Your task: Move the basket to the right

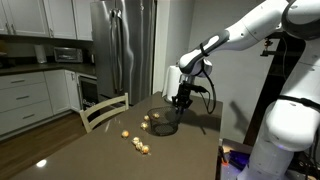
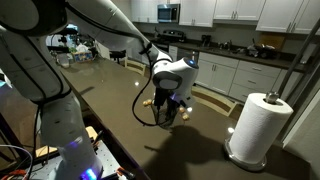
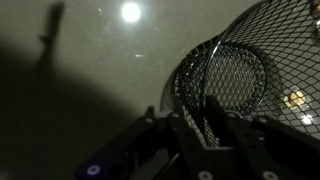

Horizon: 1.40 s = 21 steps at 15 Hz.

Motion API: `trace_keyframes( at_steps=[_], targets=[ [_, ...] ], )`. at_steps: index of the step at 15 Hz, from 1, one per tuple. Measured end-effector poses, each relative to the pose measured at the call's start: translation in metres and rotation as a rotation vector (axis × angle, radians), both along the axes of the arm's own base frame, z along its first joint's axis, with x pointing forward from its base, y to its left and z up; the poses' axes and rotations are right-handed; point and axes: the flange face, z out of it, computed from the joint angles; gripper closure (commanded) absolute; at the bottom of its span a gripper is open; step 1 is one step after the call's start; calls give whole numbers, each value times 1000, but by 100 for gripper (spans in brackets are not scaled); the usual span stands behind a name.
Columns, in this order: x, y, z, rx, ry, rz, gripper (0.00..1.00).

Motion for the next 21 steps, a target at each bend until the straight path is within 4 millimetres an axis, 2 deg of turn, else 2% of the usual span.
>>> trace_keyframes(
  at_steps=[5, 6, 9, 12, 17, 21],
  targets=[
    [1, 1, 3, -2, -8, 4, 5],
    [1, 1, 6, -5, -14, 7, 2],
    [4, 8, 24, -26, -48, 33, 0],
    [6, 21, 50, -68, -90, 79, 0],
    [12, 57, 87, -142, -156, 195, 0],
    [18, 91, 97, -202, -168, 327, 0]
  ],
)
